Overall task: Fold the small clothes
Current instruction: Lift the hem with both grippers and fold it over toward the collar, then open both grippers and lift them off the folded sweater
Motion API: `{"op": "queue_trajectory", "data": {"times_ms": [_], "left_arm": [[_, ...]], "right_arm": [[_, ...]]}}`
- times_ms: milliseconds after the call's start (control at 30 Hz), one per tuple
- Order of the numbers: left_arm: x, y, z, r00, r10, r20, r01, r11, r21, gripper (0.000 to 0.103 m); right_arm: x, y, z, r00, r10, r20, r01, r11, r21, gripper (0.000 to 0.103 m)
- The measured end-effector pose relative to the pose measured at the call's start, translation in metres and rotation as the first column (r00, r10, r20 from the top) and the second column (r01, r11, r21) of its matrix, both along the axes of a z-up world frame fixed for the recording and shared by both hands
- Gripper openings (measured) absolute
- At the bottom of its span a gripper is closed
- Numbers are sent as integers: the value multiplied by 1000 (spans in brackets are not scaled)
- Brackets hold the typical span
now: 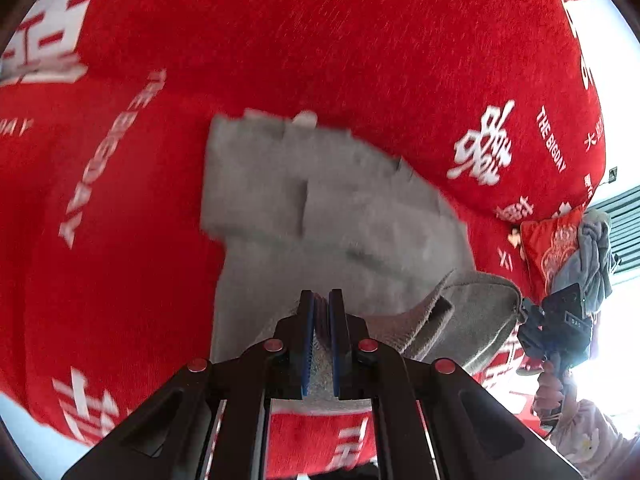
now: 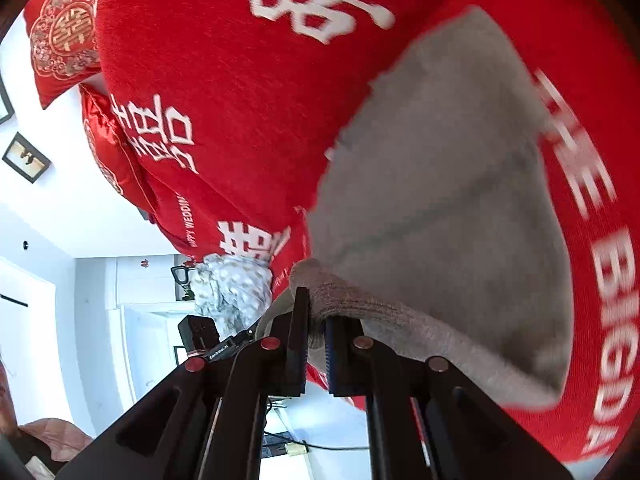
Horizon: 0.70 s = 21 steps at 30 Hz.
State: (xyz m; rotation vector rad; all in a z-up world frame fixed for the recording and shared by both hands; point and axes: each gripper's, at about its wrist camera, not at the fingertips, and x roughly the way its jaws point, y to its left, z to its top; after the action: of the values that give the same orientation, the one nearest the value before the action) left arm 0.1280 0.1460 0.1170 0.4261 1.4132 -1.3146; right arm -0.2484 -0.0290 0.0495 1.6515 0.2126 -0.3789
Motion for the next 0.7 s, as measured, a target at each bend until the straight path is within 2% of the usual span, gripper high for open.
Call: {"op": "queue_trajectory", "data": {"times_ms": [200,367,500,567,700], "left_arm": [[17,-71,6,998,31,47,-30,999,-33,8],[33,-133,-24,994,57,94,-56,998,-21,8],[30,-164,-57,986,64,151,-71,997,42,8],[18,-169,-66,979,25,204,-43,996,81,8],[-2,-170,-77,964,-86,251,48,987,156,8]], "right_arm": [[15,-77,5,1000,-5,-9,5,999,-40,7],[27,-136,-20,998,-4,-56,3,999,-32,7],[39,-170,-60,990,12,-137,-9,1000,21,7],[43,-176,-78,979,42,-198,-31,998,59,7],[45,-174,-82,960,109,-259,-94,993,71,12]]}}
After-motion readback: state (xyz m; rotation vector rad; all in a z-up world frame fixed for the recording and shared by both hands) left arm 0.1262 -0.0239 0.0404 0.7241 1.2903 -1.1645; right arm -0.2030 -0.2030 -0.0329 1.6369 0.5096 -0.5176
